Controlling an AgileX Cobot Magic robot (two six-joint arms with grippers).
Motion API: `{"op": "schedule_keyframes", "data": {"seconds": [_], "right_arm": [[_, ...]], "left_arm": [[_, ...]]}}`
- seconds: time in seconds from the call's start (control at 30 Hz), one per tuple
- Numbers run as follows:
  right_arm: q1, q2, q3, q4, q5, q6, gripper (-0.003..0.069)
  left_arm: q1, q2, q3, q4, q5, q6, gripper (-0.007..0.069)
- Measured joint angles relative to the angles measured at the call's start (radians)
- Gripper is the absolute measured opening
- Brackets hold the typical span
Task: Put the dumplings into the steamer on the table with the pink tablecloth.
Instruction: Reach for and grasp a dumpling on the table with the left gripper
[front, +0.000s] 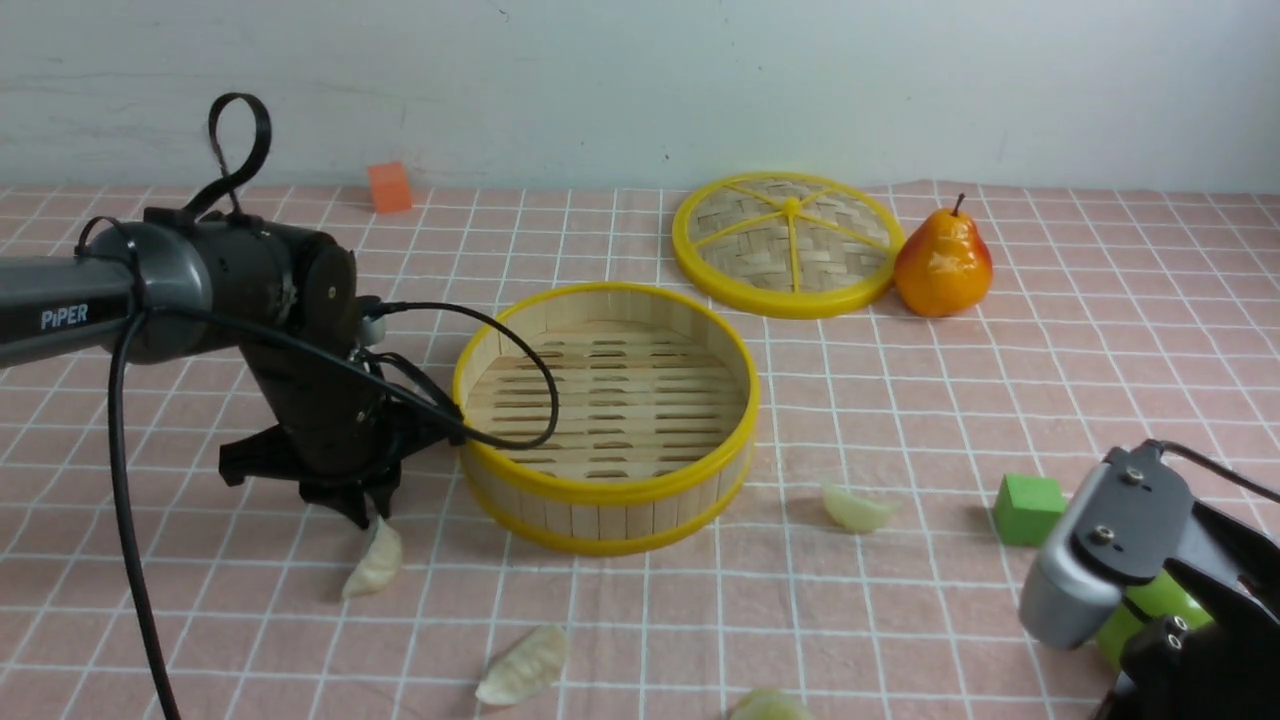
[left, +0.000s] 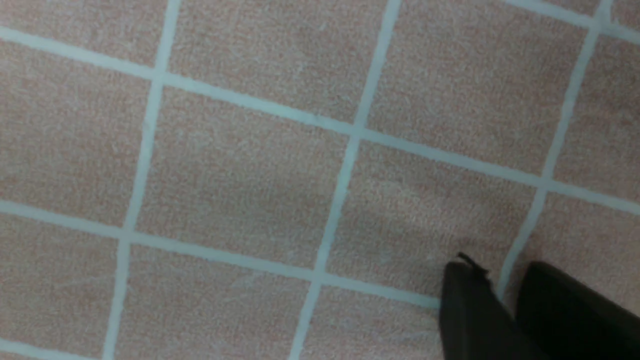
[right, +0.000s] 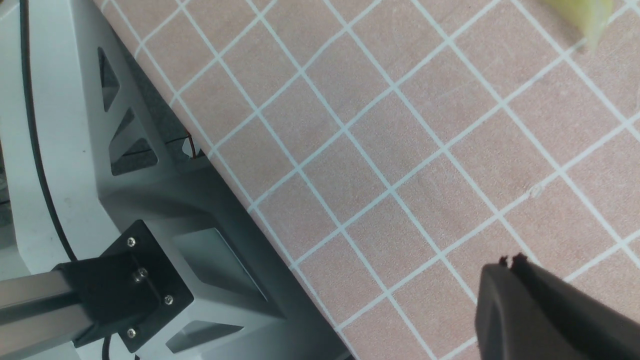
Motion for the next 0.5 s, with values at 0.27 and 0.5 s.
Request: {"op": "schedule_keyframes", "data": {"seconds": [0.27, 0.5], "right_arm": [[0.0, 0.0, 0.0, -0.001, -0.038, 0.0, 0.0014], [0.0, 0.0, 0.0, -0.001, -0.044, 0.0, 0.0021]], "left_arm": [[-0.001, -0.114, -0.089, -0.009, 0.1, 0.117, -0.0014], [-0.006, -0.224, -0.143, -0.01, 0.303, 0.225, -0.0014]]}}
